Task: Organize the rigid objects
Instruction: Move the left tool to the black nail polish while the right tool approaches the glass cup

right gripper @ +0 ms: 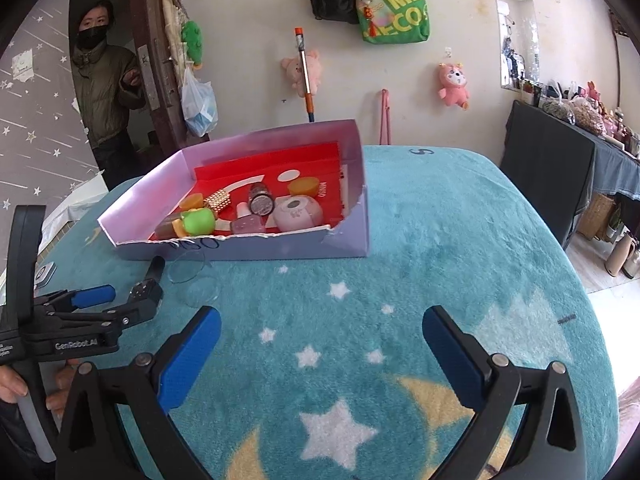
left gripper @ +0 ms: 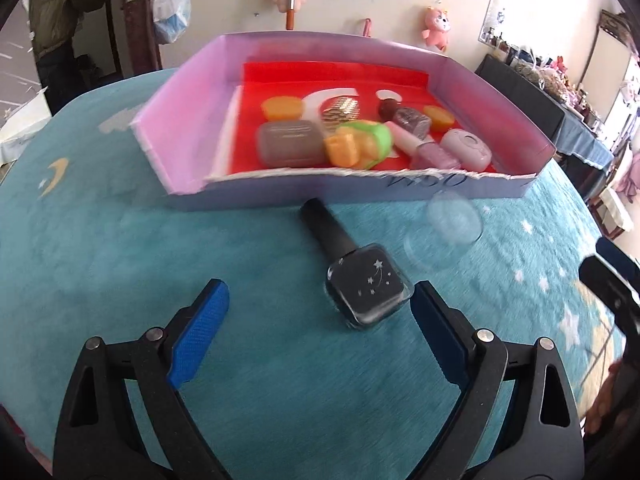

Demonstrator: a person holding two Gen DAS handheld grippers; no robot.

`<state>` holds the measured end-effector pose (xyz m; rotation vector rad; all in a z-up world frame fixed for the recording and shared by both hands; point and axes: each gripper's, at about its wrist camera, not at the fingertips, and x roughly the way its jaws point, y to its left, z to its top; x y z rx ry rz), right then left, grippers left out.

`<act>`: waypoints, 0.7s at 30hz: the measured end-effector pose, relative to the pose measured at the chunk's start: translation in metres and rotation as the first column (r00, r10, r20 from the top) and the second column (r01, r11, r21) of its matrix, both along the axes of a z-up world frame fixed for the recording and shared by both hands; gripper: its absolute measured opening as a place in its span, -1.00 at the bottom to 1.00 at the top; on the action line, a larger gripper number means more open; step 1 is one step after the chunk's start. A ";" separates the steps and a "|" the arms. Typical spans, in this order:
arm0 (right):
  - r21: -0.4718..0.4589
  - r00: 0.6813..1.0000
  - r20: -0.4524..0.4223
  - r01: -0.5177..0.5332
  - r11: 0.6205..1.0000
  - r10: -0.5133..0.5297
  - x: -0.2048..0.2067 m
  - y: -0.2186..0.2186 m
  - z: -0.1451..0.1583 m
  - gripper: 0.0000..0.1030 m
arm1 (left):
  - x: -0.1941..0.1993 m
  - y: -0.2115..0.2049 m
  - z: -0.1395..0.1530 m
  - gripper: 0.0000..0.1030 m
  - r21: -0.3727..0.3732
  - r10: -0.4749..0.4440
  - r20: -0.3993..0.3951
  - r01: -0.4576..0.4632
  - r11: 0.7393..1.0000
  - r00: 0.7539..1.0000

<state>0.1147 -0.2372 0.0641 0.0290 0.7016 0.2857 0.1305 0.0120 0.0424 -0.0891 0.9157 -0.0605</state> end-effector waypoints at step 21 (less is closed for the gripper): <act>-0.009 0.948 -0.149 -0.284 0.959 0.280 0.051 0.072 -0.015 1.00 | -0.003 0.026 0.000 0.82 0.017 -0.018 -0.005 0.019 1.000 1.000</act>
